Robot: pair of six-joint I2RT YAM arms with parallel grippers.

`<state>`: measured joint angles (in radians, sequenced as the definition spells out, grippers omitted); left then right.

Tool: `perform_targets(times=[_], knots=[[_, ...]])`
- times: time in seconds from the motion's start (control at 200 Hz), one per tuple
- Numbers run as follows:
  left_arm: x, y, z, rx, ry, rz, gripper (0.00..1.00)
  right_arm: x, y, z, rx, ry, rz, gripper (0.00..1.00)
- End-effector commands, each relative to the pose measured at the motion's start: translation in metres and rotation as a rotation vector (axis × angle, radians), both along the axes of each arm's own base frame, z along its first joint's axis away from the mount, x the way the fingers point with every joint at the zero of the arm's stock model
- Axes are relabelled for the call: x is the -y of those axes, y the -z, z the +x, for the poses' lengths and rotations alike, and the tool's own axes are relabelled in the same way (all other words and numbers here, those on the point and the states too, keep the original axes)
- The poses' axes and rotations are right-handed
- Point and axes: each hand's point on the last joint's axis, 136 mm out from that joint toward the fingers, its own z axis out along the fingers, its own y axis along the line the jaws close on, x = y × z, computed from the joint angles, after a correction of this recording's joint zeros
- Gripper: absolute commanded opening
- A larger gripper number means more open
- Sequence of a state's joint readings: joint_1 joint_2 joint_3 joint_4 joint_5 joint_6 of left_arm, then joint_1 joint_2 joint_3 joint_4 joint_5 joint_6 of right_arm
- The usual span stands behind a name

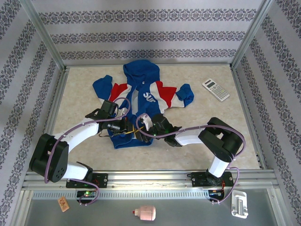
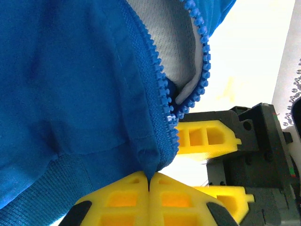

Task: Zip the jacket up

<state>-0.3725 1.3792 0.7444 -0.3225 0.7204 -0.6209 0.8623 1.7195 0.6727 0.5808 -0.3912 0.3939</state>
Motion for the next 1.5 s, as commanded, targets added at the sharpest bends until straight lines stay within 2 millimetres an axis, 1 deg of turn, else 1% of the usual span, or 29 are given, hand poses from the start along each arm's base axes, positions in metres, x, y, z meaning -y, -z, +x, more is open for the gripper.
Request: perform_targets(times=[0.0,0.09,0.225,0.585,0.764,0.924,1.184,1.319,1.494], knots=[[0.001,-0.002,-0.002,0.022,0.009,0.005,0.00,-0.001,-0.001,-0.002,0.022,-0.006,-0.017,0.14],[0.001,-0.001,-0.003,0.021,0.013,0.008,0.00,0.001,-0.002,-0.004,0.031,-0.013,-0.027,0.06],[0.001,0.000,-0.004,0.018,0.018,0.010,0.00,0.006,-0.004,-0.005,0.050,-0.019,-0.052,0.00],[0.003,0.006,-0.017,0.002,0.076,0.036,0.00,0.009,-0.008,-0.007,0.068,-0.063,-0.137,0.00],[0.000,0.014,-0.027,-0.016,0.106,0.087,0.00,0.015,-0.007,-0.003,0.084,-0.068,-0.220,0.00],[0.001,0.017,-0.032,-0.022,0.129,0.105,0.00,0.021,-0.008,0.001,0.110,-0.069,-0.287,0.00],[-0.001,0.019,-0.038,-0.027,0.141,0.114,0.00,0.022,-0.011,0.009,0.116,-0.037,-0.300,0.00],[0.001,0.016,-0.041,-0.013,0.155,0.100,0.00,0.024,-0.015,0.014,0.102,-0.010,-0.279,0.00],[0.001,0.018,-0.047,-0.012,0.169,0.097,0.00,0.025,-0.020,0.021,0.068,0.020,-0.240,0.00]])
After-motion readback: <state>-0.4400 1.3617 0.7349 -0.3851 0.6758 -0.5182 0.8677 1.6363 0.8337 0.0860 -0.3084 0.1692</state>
